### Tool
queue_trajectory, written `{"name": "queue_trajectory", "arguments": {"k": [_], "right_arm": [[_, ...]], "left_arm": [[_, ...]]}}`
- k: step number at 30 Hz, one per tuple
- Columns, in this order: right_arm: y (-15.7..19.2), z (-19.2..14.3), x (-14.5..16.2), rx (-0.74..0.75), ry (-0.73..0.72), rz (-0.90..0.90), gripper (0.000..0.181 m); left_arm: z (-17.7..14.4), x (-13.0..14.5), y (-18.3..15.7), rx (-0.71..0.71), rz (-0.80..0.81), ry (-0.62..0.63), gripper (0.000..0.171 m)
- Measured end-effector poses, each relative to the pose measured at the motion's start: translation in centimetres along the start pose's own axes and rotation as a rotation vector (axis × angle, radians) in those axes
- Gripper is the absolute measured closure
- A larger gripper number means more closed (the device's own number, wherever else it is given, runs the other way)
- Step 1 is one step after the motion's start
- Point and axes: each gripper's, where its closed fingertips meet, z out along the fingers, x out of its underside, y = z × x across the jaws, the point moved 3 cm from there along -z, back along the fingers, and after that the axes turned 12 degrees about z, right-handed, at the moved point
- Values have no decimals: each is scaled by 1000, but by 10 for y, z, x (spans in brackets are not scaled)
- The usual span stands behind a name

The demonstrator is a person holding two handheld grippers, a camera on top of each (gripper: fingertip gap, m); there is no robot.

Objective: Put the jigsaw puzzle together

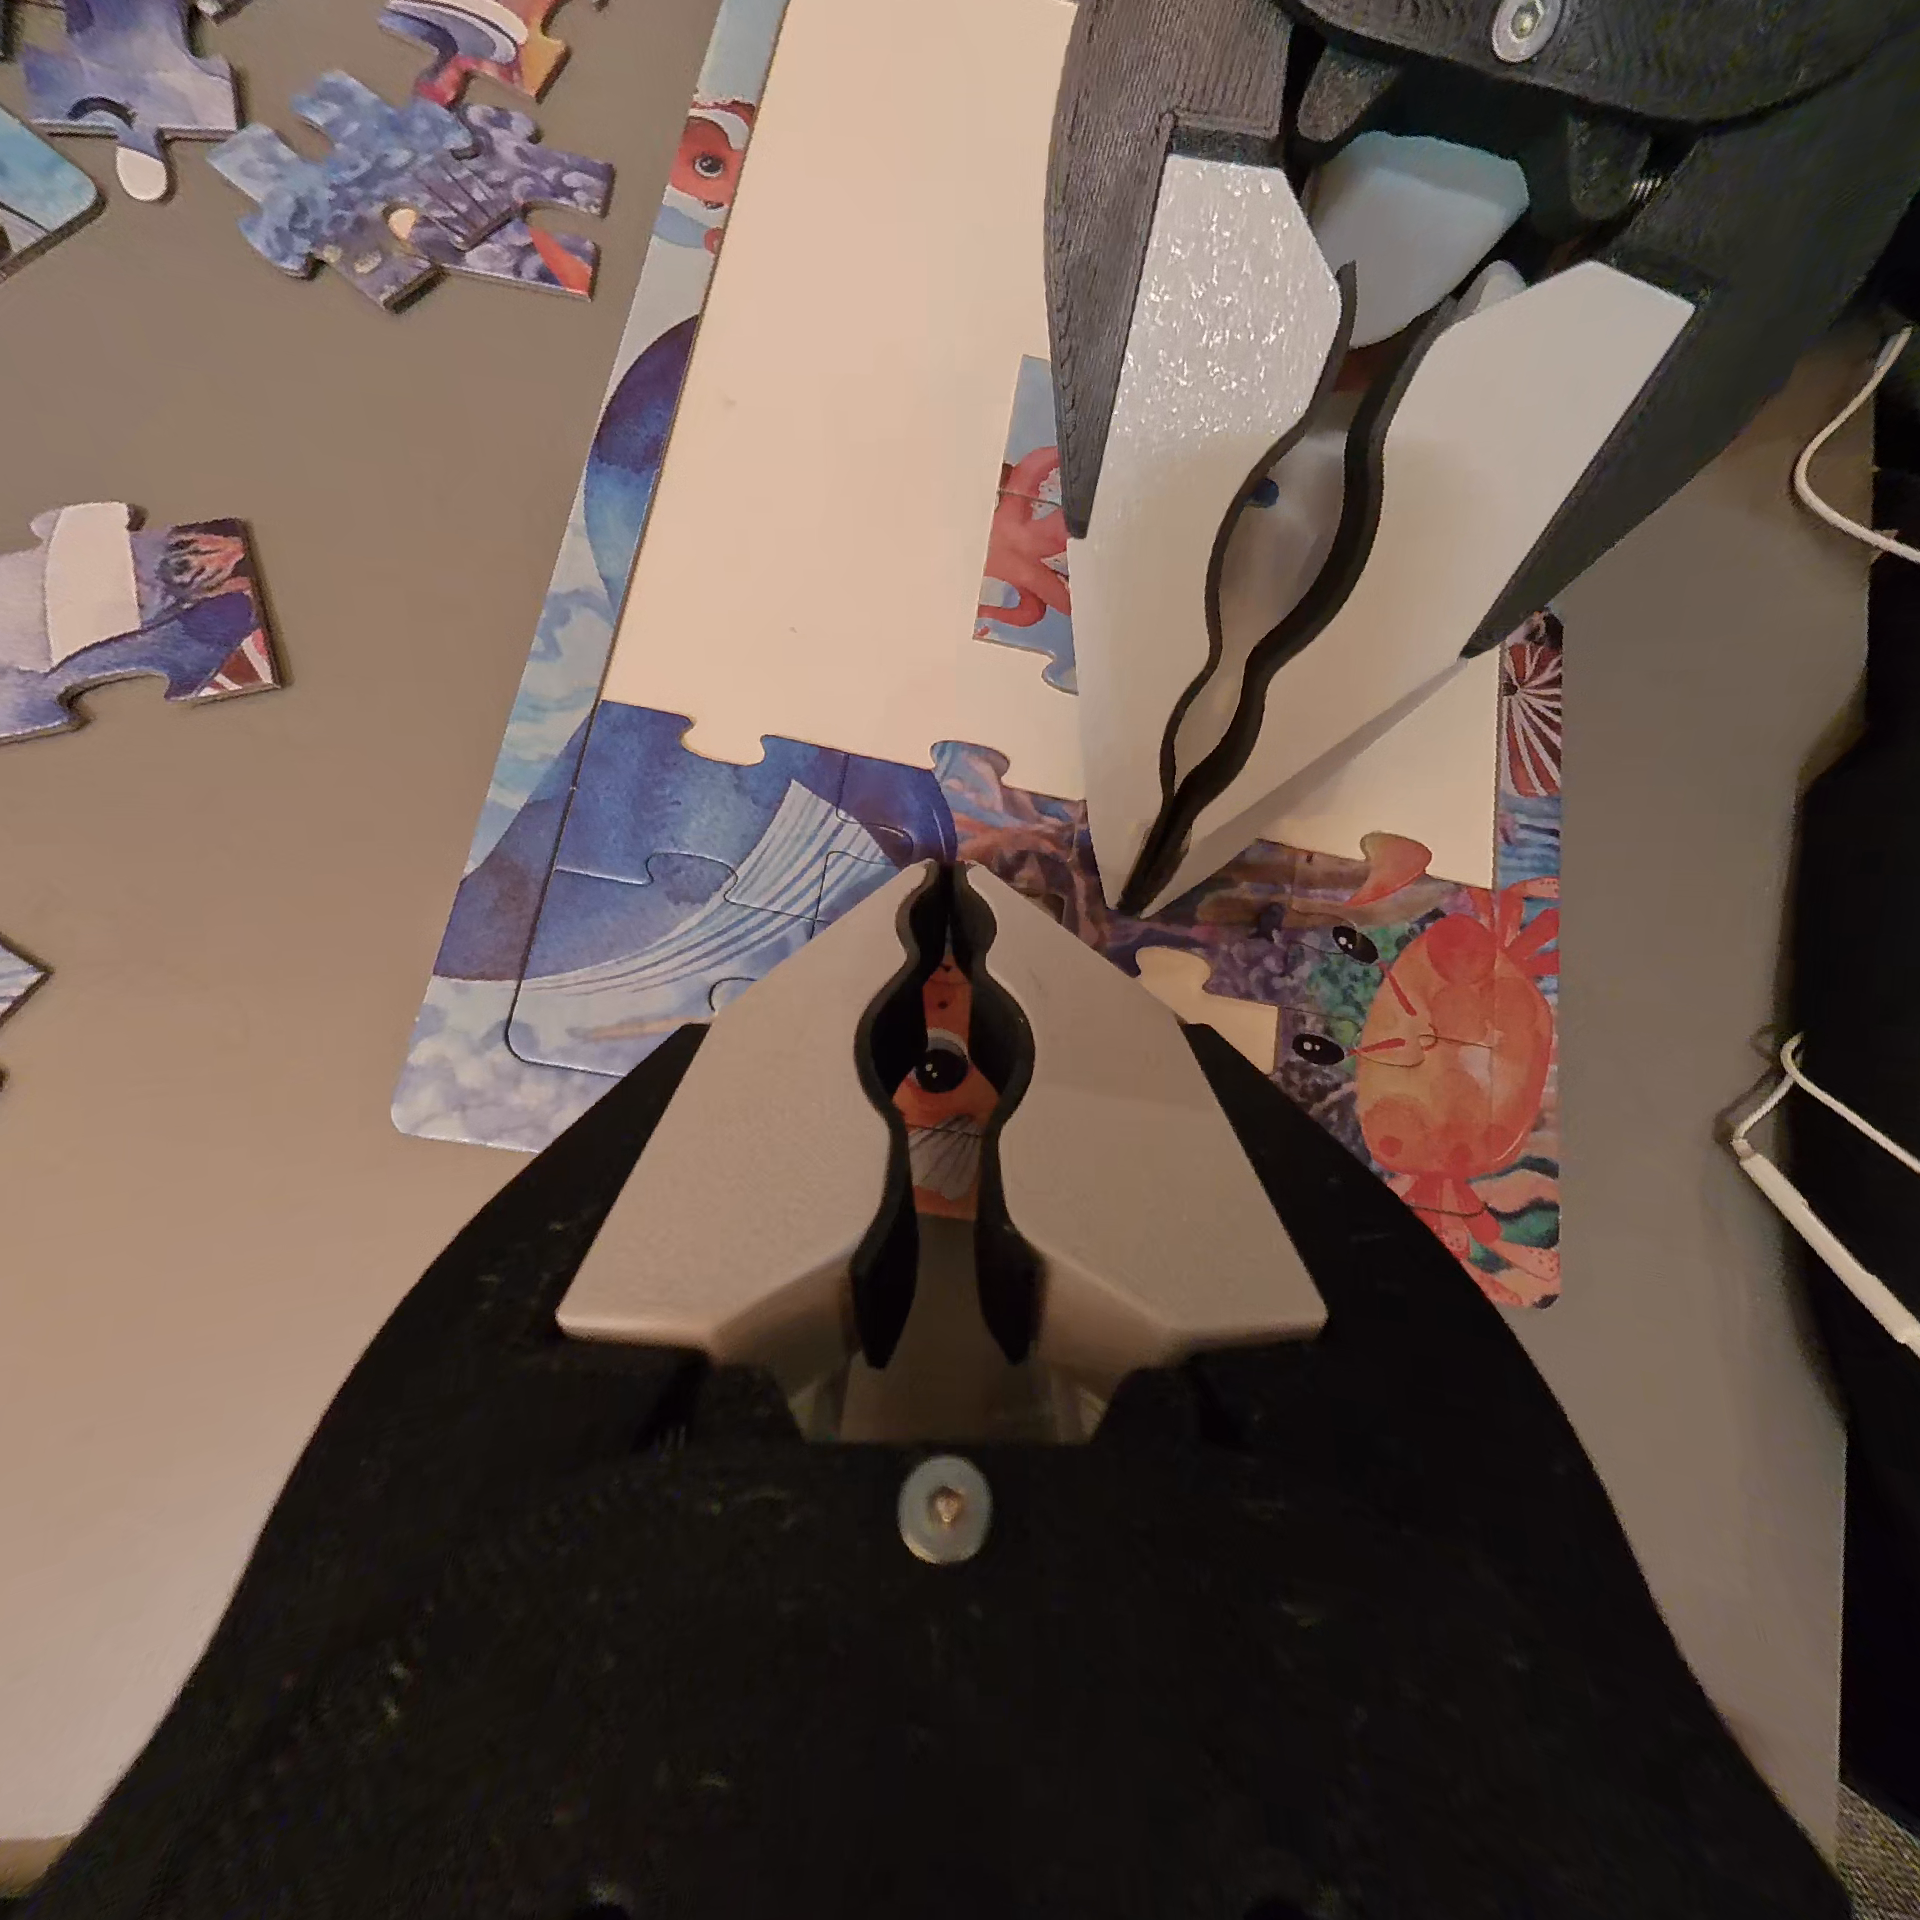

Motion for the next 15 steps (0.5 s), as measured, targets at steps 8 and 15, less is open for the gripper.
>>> {"name": "queue_trajectory", "arguments": {"k": [8, 15], "right_arm": [[2, 3, -1, -14, -8, 23, 181], [2, 3, -1, 2, -7, 17, 181]], "left_arm": [[0, 0, 0, 5, 0, -8, 171], [3, -4, -8, 46, 13, -29, 171]]}}
